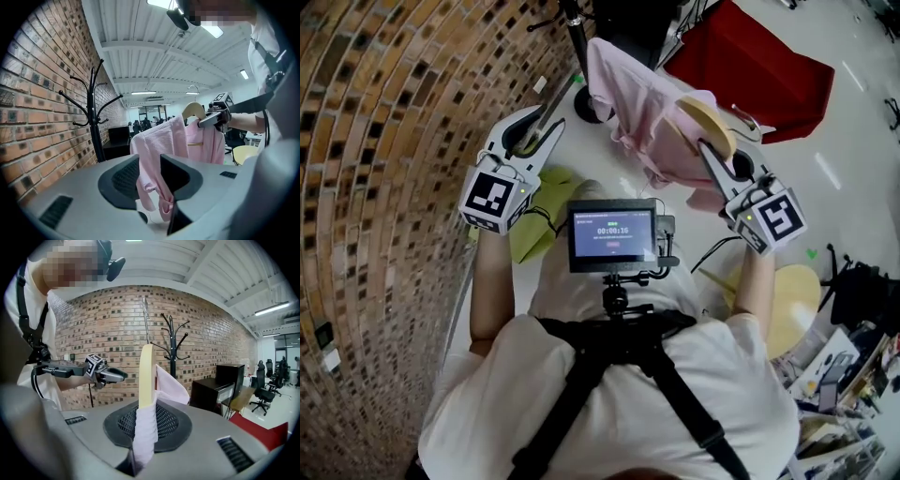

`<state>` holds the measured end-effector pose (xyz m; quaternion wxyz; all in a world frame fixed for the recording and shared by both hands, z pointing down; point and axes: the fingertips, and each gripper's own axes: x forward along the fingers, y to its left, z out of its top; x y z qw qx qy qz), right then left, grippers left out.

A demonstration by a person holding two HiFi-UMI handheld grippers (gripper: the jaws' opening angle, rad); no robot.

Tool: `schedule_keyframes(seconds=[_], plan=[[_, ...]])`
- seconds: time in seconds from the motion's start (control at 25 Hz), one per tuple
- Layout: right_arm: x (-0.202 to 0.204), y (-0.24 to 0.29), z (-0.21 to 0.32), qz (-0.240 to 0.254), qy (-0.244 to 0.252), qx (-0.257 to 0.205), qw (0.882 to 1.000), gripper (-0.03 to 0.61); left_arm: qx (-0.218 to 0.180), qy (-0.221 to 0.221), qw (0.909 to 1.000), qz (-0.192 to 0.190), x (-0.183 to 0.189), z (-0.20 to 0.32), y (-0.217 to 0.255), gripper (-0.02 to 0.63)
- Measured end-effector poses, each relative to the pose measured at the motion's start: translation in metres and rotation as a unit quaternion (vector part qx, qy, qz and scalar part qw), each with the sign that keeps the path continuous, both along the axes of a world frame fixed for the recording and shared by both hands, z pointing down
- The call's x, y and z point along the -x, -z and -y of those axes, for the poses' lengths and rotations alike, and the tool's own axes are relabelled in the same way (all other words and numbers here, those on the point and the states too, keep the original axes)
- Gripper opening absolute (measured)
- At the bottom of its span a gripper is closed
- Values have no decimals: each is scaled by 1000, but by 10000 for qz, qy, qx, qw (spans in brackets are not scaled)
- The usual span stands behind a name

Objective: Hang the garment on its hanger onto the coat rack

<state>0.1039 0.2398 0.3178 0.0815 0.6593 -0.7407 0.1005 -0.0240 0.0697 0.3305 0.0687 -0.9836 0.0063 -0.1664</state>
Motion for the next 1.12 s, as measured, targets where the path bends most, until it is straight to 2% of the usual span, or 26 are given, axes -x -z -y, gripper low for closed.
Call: schedule_keyframes(seconds=[0.16, 0.28, 0.4, 0.64, 0.8, 1.12], plan=[[-7, -1, 9, -96, -242, 62, 9996, 9, 46, -228, 9997, -67, -17, 21, 2, 140], [-20, -3, 40, -75, -327, 81, 9994, 9, 51, -503, 9987, -81, -47, 54, -2, 140], [-20, 4, 64, 66, -241, 62, 9997, 9, 29, -781, 9969, -64, -67, 79, 3, 140], [-18, 21, 84, -97, -215, -98, 9997, 9, -224, -1179, 9921, -364, -90, 106, 31, 140], [-26, 15, 107, 20, -355, -177, 9992, 9, -249, -1295, 9903, -442, -105, 128, 29, 140], [-26, 13, 137, 217, -478, -201, 9984, 9, -125, -1367, 9893, -489, -108, 160, 19, 140]])
